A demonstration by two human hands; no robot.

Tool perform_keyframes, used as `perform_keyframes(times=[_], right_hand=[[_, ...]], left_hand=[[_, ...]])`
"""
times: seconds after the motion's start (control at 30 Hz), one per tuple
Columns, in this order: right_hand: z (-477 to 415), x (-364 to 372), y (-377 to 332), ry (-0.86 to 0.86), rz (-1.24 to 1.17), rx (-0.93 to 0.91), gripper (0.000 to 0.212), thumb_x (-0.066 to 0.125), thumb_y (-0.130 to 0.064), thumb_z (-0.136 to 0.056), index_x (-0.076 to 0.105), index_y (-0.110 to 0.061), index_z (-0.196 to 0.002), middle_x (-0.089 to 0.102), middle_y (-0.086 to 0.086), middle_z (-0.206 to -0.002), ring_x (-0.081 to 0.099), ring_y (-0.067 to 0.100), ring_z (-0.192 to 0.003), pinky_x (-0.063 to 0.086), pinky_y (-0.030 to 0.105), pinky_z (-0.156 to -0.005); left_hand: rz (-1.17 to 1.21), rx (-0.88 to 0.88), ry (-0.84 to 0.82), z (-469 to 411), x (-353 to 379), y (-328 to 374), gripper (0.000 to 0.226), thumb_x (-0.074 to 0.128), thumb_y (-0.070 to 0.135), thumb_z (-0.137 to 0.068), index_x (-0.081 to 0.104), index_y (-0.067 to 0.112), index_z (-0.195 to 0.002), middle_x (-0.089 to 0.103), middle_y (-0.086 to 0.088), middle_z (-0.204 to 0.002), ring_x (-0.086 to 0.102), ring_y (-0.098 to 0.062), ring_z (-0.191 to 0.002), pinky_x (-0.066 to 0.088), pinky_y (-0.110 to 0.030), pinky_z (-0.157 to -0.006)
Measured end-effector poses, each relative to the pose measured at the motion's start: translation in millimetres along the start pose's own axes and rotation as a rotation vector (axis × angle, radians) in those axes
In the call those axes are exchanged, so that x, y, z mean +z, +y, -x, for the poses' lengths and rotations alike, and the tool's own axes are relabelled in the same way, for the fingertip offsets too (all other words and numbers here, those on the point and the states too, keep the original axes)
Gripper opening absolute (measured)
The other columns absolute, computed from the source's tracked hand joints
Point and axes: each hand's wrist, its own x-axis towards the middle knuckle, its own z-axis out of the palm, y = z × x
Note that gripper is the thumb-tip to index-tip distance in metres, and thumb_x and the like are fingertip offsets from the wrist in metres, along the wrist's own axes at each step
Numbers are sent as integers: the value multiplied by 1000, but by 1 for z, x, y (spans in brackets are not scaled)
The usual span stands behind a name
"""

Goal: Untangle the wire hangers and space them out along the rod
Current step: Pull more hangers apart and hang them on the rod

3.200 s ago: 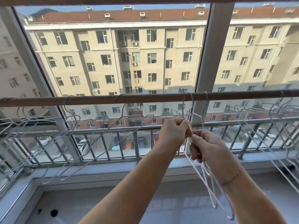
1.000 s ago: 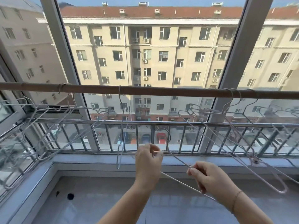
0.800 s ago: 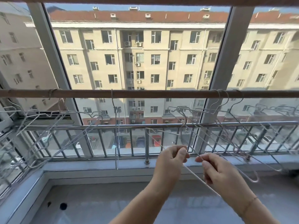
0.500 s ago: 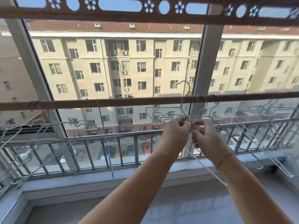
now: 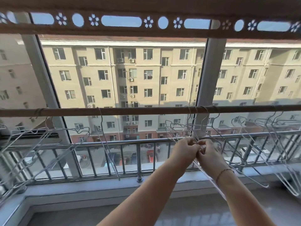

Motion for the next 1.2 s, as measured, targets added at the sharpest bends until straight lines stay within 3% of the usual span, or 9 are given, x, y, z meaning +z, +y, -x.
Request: perform_keyframes(times=[0.13,0.27,0.43,0.57,0.7,0.83,0.97,1.07,1.2], right_hand=[[11,-8,3,2,57,-61,47,51,-31,-88,36,-17,-130,52,11,-127,51,25,-113,44,35,-90],[28,-11,-10,22,69,-222,52,50,-28,-89,29,-19,-136,38,7,-142,40,21,-128,35,36,-102],[49,17,-48,-33,-83,-495,48,53,-26,-88,36,-24,-132,41,-3,-139,39,11,-127,36,33,-106],[66,60,-84,-147,-127,-598,43,51,-29,-89,37,-27,-130,41,-12,-128,40,3,-116,32,11,-94],[87,102,-125,-254,-208,-674,39,52,-28,-89,41,-28,-126,42,-16,-125,45,2,-112,38,22,-96],[102,158,-160,-406,-310,-662,29,54,-26,-87,52,-28,-116,57,-14,-115,55,1,-106,46,24,-95],[106,230,-197,-583,-409,-482,18,56,-26,-87,60,-22,-105,66,-9,-95,63,5,-89,54,28,-84],[107,279,-227,-556,-505,-356,14,56,-28,-87,62,-19,-96,69,-1,-89,66,17,-86,57,36,-79],[110,317,-261,-445,-575,-272,10,56,-27,-87,62,-21,-82,70,1,-79,67,18,-76,55,35,-70]], left_hand=[[-36,42,31,11,-8,6,19,52,15,-75,65,12,-89,58,-2,-76,51,-18,-74,42,-32,-73],[-70,101,186,34,-37,9,34,53,14,-89,57,15,-123,66,-1,-106,61,-14,-97,49,-23,-87],[-15,239,512,77,-89,10,29,50,8,-91,61,23,-113,70,2,-101,64,-8,-94,50,-17,-82],[-4,230,701,109,-139,1,30,49,6,-91,62,31,-101,70,2,-96,65,-10,-87,51,-18,-76],[-18,195,870,139,-198,-12,31,49,4,-91,63,31,-94,69,-1,-90,61,-10,-74,49,-12,-59],[-90,158,988,161,-262,-32,28,49,7,-91,64,28,-101,69,-1,-92,64,-17,-83,52,-26,-71],[-118,135,1005,174,-319,-53,25,49,8,-92,62,23,-107,67,3,-100,62,-8,-91,44,-15,-71],[-141,121,902,179,-353,-63,29,50,8,-90,60,35,-93,66,11,-96,61,0,-91,43,-11,-72],[-149,86,716,180,-382,-75,34,51,7,-89,61,28,-114,66,15,-103,60,4,-97,46,-10,-82]])
